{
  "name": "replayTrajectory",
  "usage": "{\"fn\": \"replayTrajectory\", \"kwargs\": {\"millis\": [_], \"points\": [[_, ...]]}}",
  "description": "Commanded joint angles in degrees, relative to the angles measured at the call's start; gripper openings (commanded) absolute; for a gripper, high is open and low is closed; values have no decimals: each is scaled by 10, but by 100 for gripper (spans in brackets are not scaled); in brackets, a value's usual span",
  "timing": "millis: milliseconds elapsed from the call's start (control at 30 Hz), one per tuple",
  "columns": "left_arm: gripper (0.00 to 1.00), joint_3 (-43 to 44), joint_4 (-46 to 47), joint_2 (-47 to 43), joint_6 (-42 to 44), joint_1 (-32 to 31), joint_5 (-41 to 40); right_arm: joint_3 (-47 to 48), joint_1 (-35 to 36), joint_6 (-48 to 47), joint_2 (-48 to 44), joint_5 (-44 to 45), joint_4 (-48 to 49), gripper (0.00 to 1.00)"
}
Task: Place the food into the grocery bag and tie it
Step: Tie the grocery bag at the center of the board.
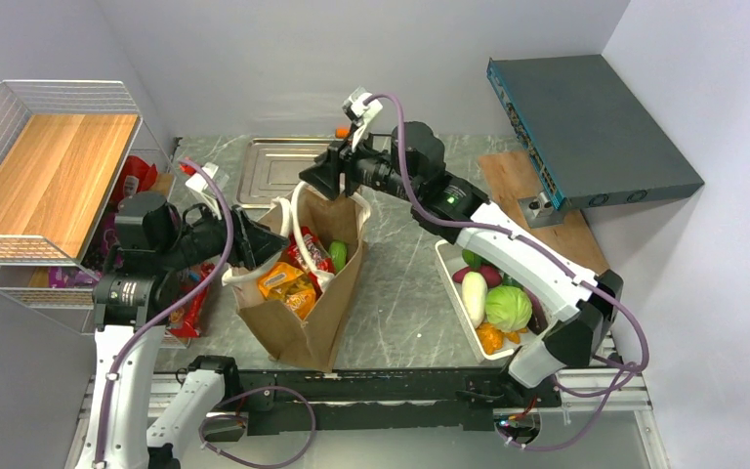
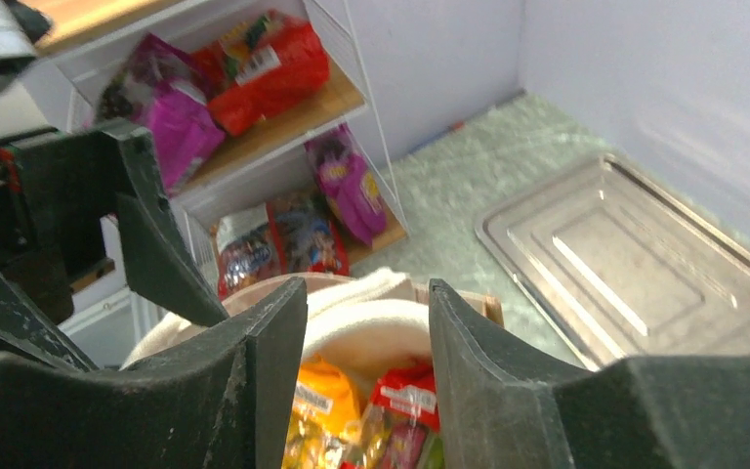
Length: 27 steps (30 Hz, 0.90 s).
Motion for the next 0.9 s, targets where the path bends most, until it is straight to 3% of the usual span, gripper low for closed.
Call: {"fn": "replayTrajectory", "kwargs": {"millis": [0, 133, 333, 567, 767, 867], "points": [[68, 22, -15, -2, 22, -1, -12, 18, 3, 35, -44, 47, -116, 52], [65, 21, -18, -4, 31, -2, -18, 2, 2, 67, -75, 35, -176, 56], [55, 1, 1, -1, 35, -9, 5, -42, 3, 103, -101, 27, -182, 60], [48, 2, -11, 3, 49, -25, 12, -10, 3, 168, -53, -44, -154, 62], [44, 5, -21, 3, 53, -33, 15, 19, 4, 237, -7, -54, -117, 63], [34, 5, -28, 2, 58, -34, 11, 21, 4, 281, 10, -58, -82, 64]]}}
